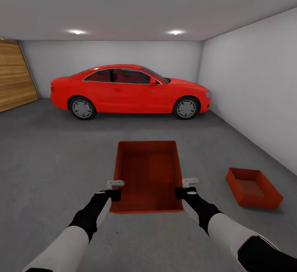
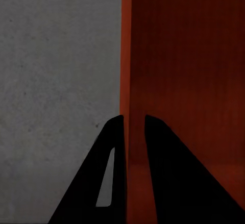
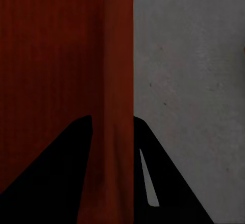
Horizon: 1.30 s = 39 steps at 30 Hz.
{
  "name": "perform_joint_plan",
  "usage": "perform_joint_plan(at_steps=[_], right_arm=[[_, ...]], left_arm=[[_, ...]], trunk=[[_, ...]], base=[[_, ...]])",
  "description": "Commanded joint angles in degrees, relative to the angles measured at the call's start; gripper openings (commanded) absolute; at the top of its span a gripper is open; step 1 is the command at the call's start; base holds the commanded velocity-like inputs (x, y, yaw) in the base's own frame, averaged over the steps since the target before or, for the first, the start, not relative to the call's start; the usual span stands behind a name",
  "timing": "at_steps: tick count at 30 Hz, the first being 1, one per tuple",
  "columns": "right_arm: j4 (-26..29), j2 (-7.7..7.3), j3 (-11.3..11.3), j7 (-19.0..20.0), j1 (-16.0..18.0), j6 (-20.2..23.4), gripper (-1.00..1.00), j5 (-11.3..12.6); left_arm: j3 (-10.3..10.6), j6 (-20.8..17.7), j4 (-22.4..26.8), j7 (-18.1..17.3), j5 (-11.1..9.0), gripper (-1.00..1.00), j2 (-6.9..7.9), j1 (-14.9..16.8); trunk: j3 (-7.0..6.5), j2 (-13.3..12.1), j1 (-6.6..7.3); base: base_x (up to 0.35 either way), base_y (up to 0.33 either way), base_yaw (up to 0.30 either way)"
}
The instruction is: Move the two storage containers from the living room to the garage. In the garage, place one container on the floor and stack the other container on top of it (either order is fine).
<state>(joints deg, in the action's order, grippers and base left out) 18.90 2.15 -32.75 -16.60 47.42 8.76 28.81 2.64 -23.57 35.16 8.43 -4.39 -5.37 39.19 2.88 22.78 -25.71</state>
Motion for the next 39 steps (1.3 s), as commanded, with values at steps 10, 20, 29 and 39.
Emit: perform_joint_plan(at_steps=[10,20,29,39], right_arm=[[-2.55,-1.36,-1.26,-0.45,0.04,0.30,-1.00,0.64],[-2.55,-1.36,-1.26,-0.45,0.04,0.30,-1.00,0.64],[-2.55,-1.48,-1.26,-0.44,0.04,0.30,-1.00,0.64],[-2.55,-1.54,-1.26,-0.45,0.04,0.30,-1.00,0.64]], left_arm=[[0.26,-0.16,0.18,0.53,-1.58,-1.00,0.10,0.10],[0.26,-0.13,0.18,0.53,-1.58,-1.00,0.10,0.10],[0.26,-0.16,0.18,0.53,-1.58,-1.00,0.10,0.10],[0.26,-0.15,0.18,0.53,-1.57,-1.00,0.10,0.10]], trunk=[[0.13,0.14,-0.07],[0.13,0.14,-0.07],[0.13,0.14,-0.07],[0.13,0.14,-0.07]], base=[[0.322,0.000,0.000],[0.322,0.000,0.000],[0.322,0.036,0.000],[0.322,0.069,0.000]])
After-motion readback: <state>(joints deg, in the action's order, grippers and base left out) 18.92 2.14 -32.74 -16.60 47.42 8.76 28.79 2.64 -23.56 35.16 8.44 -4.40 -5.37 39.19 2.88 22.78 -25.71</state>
